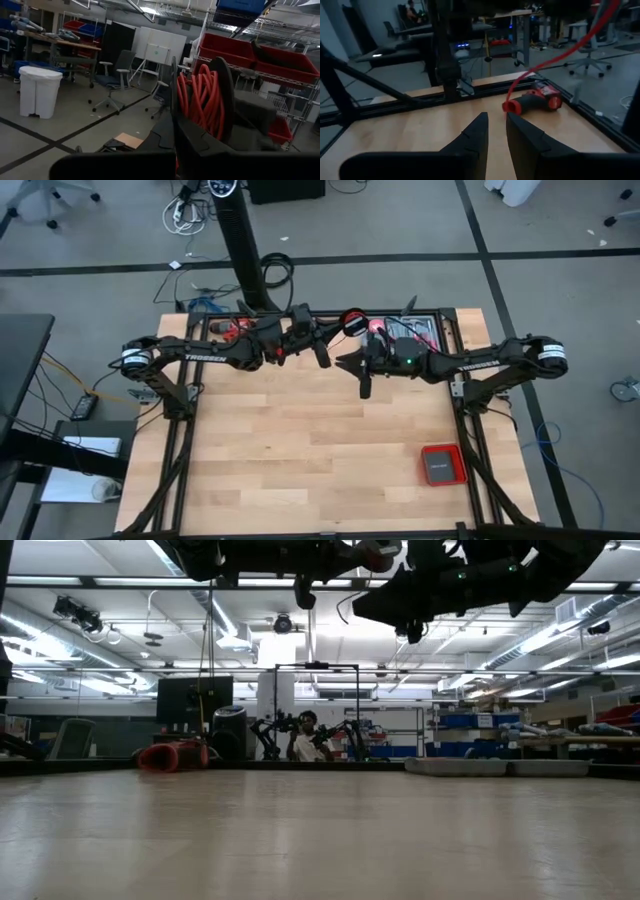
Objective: Coil cords
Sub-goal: Coil the red wire on the black spool
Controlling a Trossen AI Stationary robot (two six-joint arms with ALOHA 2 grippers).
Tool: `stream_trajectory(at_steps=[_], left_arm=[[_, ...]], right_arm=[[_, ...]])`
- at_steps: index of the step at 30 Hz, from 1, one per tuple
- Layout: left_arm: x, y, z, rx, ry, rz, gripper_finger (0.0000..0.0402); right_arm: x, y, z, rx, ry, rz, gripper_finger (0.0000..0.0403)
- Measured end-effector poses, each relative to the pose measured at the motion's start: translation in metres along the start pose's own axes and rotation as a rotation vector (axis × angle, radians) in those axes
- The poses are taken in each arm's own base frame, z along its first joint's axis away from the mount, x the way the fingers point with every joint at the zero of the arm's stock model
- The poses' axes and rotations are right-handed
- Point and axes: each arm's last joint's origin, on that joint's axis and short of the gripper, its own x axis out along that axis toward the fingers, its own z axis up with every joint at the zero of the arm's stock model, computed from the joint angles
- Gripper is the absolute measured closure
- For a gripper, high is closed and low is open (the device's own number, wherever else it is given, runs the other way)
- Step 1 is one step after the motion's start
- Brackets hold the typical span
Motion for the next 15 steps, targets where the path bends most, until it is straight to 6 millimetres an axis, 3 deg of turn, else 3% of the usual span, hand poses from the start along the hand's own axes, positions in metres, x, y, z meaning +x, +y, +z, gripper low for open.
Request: stream_trajectory(at_steps=[15], left_arm=[[0.0, -0.001, 0.004, -0.002, -0.041, -0.009, 0.0401]], right_arm=[[0.012, -0.004, -0.006, 0.001, -0.055, 0.024, 0.0334]])
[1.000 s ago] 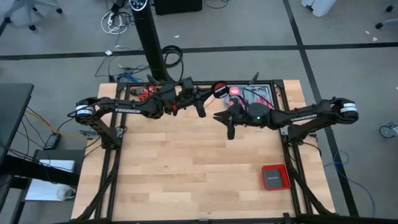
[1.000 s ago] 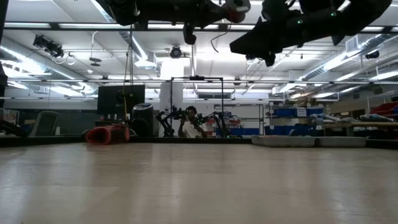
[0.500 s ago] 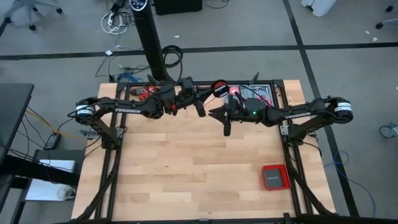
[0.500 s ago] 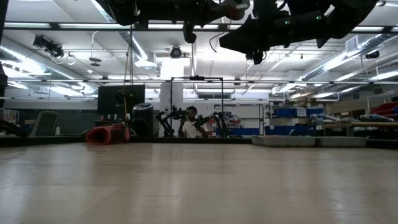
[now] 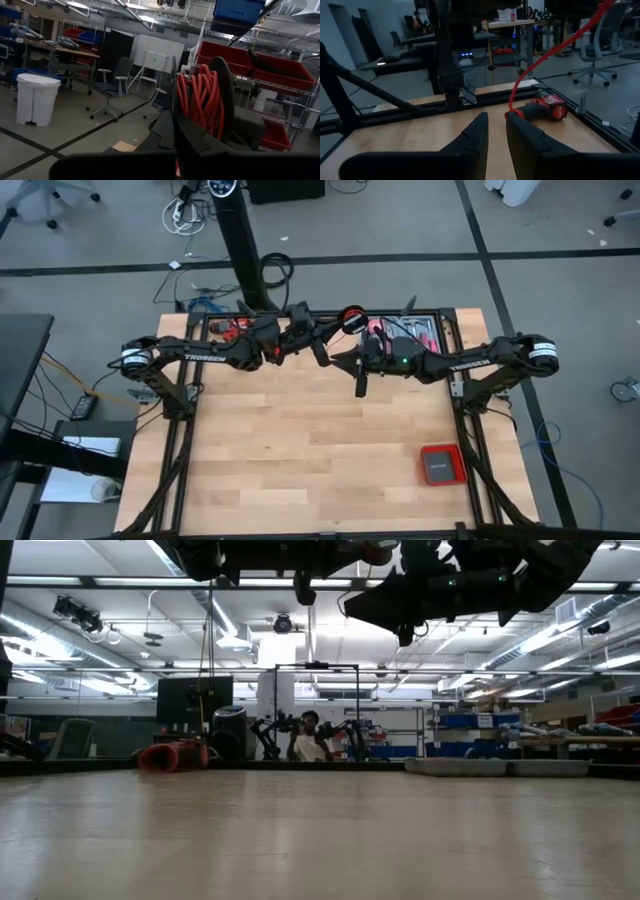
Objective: Coil cords
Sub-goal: Coil the red wire on the black spool
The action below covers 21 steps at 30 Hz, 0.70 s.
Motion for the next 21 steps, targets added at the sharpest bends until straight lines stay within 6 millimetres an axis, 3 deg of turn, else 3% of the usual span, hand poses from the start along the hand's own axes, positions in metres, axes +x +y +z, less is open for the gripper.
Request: stream_trajectory(at_steps=[21], left_arm=[[0.0, -0.0004, 0.0013, -0.001, -0.013, -0.003, 0.0401]], right_arm=[[0.0043, -0.0071, -0.0066, -0.048, 0.014, -0.041, 0.0348]])
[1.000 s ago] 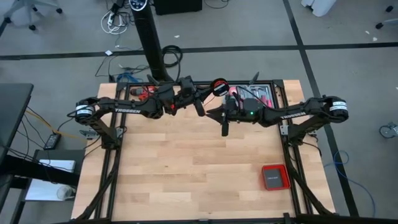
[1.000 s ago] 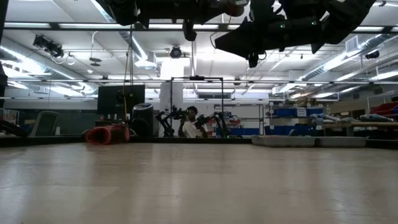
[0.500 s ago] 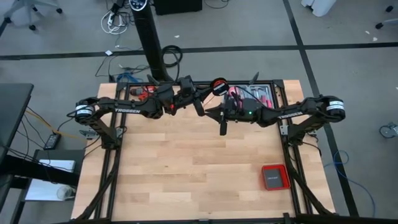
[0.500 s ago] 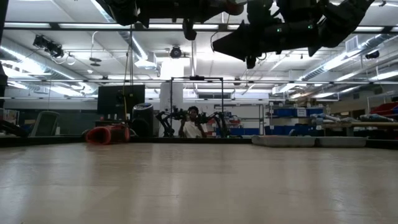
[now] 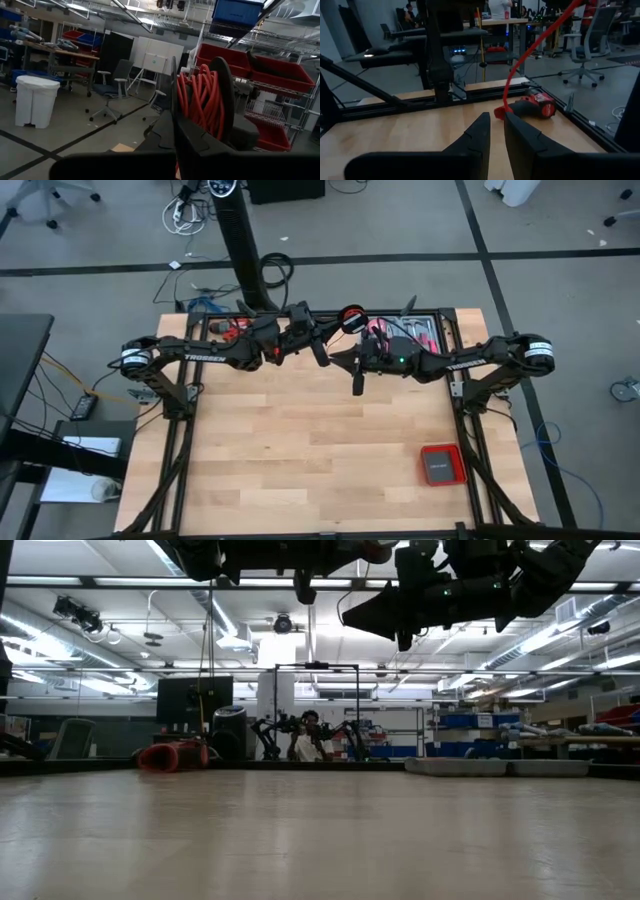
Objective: Coil cords
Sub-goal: Coil the red wire on the black spool
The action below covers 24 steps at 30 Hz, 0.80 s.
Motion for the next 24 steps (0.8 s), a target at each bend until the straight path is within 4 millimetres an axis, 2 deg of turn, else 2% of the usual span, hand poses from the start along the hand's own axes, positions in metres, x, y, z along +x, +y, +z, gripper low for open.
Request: stream_trajectory(at_steps=[11, 24], left_arm=[[0.0, -0.0001, -0.0005, 0.001, 0.006, -0.006, 0.0401], [0.0, -0.0001, -0.0009, 0.02, 0.01, -0.007, 0.0401]], right_arm=[[0.0, -0.0048, 0.002, -0.068, -0.017, -0.016, 0.0335], [-0.0001, -0.0069, 0.0012, -0.124, -0.008, -0.022, 0.0339]])
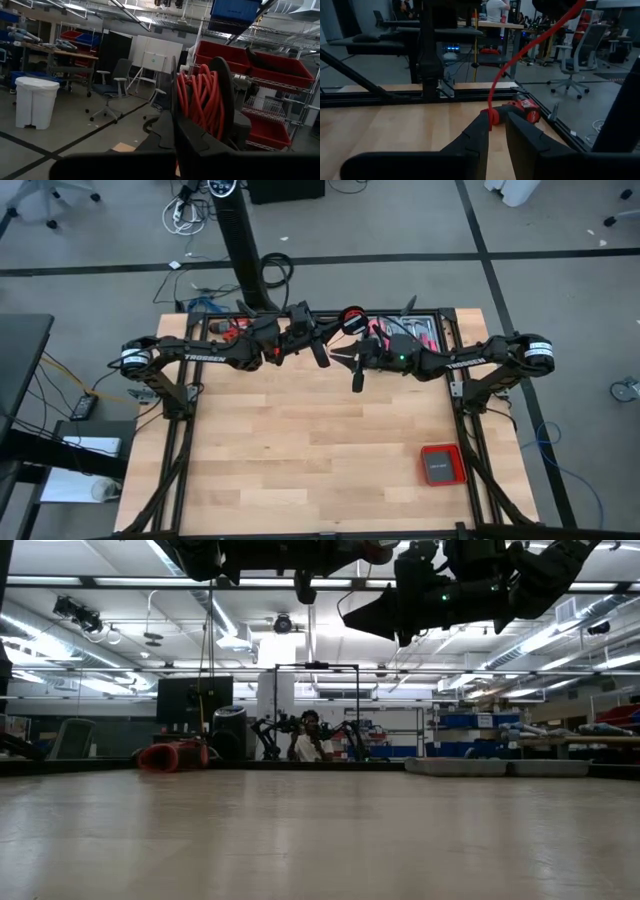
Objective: Coil cords
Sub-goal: Coil the red wire on the black spool
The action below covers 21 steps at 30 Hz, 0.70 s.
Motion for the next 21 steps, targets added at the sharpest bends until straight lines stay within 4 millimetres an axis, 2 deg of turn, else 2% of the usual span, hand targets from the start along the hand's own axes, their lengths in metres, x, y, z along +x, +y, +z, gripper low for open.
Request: stream_trajectory(at_steps=[11, 21], left_arm=[[0.0, -0.0001, 0.0007, -0.001, -0.007, 0.001, 0.0401], [0.0, 0.0, 0.0008, -0.004, -0.009, 0.003, 0.0401]], right_arm=[[0.0, 0.0013, -0.0019, -0.016, 0.019, 0.018, 0.0342], [0.0, 0.0012, 0.0001, -0.019, -0.002, 0.017, 0.0366]])
